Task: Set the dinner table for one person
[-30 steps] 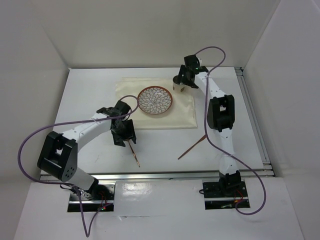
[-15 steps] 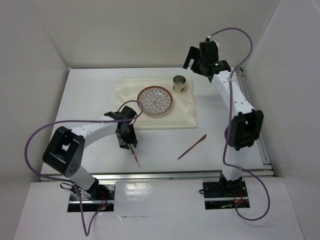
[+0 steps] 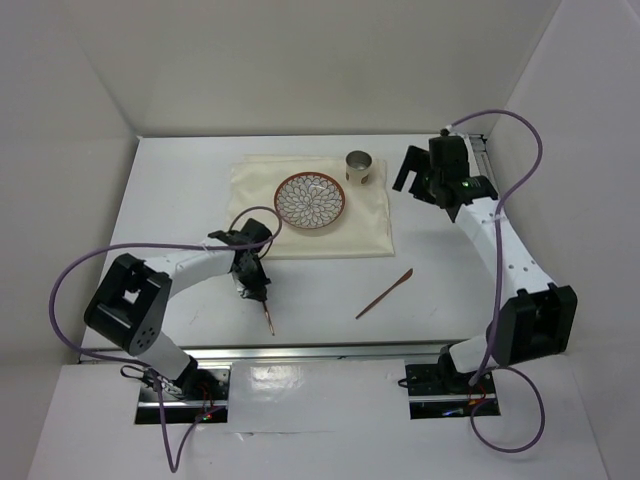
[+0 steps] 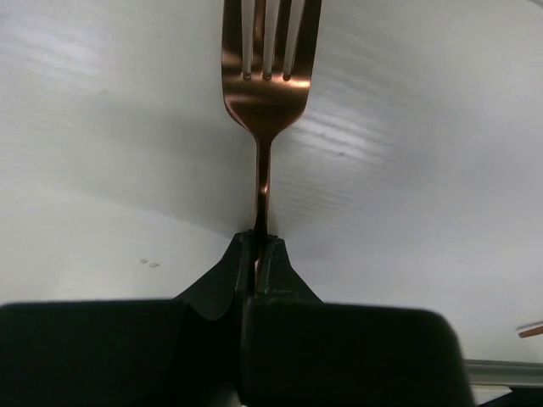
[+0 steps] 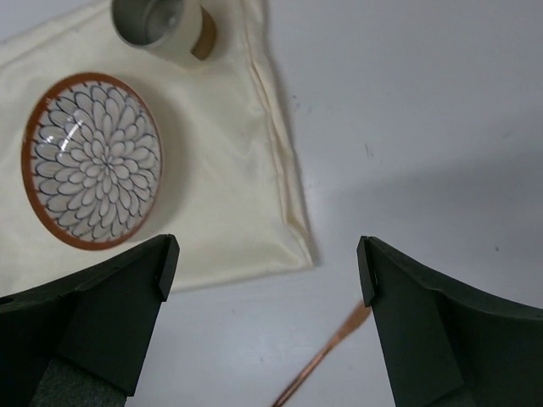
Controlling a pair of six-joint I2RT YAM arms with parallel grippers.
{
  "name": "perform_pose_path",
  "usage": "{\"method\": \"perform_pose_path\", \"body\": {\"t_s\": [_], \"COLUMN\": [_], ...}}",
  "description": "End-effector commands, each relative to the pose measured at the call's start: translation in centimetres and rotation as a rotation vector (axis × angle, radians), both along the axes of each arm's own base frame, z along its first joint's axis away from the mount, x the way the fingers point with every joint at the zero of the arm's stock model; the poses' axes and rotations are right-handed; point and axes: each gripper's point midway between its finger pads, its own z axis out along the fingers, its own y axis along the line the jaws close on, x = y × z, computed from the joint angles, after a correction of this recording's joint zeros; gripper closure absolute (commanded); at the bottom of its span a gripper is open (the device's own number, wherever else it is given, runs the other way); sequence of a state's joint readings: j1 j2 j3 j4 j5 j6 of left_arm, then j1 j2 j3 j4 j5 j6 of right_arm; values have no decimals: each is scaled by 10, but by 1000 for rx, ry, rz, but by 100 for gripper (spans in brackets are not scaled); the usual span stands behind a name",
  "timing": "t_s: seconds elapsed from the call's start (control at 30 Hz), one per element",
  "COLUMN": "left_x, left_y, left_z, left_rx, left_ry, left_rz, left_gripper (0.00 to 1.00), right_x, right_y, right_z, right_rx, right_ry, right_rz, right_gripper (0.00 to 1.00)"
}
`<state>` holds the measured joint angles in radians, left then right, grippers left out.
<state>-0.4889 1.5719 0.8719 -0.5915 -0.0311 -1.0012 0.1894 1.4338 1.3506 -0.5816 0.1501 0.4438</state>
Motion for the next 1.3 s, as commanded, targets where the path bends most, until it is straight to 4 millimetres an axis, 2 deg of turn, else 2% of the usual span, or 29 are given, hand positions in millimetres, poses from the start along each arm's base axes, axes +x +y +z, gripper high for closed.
{"method": "perform_pose_path", "body": {"t_s": [0.0,0.13,0.17,0.23,0.27,0.3,0.37,0.4,0.43,0.47,0.5,0.53,0.57,0.6,0.63,0.67,0.7,0.73,0.77,0.8,0.83,0.9,0.93,0.97,1.2,1.27], "left_x": [-4,-4,9,22,43,57,81,107,123,132,157,174,180,200,207,215,226,230,235,238,245,249,253,255,265,269], "left_y": [19,41,45,49,51,54,56,48,48,50,43,44,50,43,47,49,40,43,50,52,53,46,49,48,43,42], "left_z": [23,74,100,124,142,150,157,159,157,153,172,142,135,147,138,116,112,105,99,83,79,64,64,56,43,41], "left_rx": [85,167,180,210,243,262,323,359,383,407,419,464,492,490,497,516,484,476,480,472,431,369,353,354,345,344], "left_ry": [-46,-117,-212,-283,-338,-355,-359,-351,-346,-306,-351,-272,-224,-266,-242,-196,-215,-203,-190,-162,-167,-160,-170,-161,-162,-169], "left_rz": [21,22,0,-17,-46,-43,-79,-116,-132,-152,-173,-200,-195,-219,-212,-235,-275,-267,-253,-252,-249,-283,-283,-285,-289,-287], "left_gripper": [100,100,100,100,100,100,100,100,100,100,100,100,100,100,100,100,100,100,100,100,100,100,100,100,100,100], "right_x": [-31,-54,-57,-64,-67,-73,-80,-86,-92,-96,-101,-110,-112,-116,-125,-127,-130,-137,-141,-142,-148,-151,-155,-161,-170,-174], "right_y": [-15,-25,-24,-19,-15,-7,0,5,7,11,14,18,19,22,24,25,26,28,31,32,34,34,37,38,46,54], "right_z": [15,-1,-4,-18,-24,-35,-46,-56,-59,-64,-66,-72,-77,-78,-89,-92,-94,-101,-108,-108,-114,-119,-123,-128,-146,-152], "right_rx": [10,23,28,60,88,124,167,190,204,210,223,218,218,231,209,205,206,189,187,184,171,167,167,158,153,154], "right_ry": [-32,17,23,54,73,107,149,181,197,213,223,245,256,258,295,303,316,340,364,362,382,394,406,426,485,511], "right_rz": [-33,-50,-43,-23,-20,7,16,12,10,13,7,22,10,7,2,-4,-16,-17,-16,-23,-20,-28,-24,-18,-33,-28], "right_gripper": [0,0,0,0,0,0,3,5,10,10,11,13,17,18,18,18,18,18,18,18,18,18,18,18,18,18]}}
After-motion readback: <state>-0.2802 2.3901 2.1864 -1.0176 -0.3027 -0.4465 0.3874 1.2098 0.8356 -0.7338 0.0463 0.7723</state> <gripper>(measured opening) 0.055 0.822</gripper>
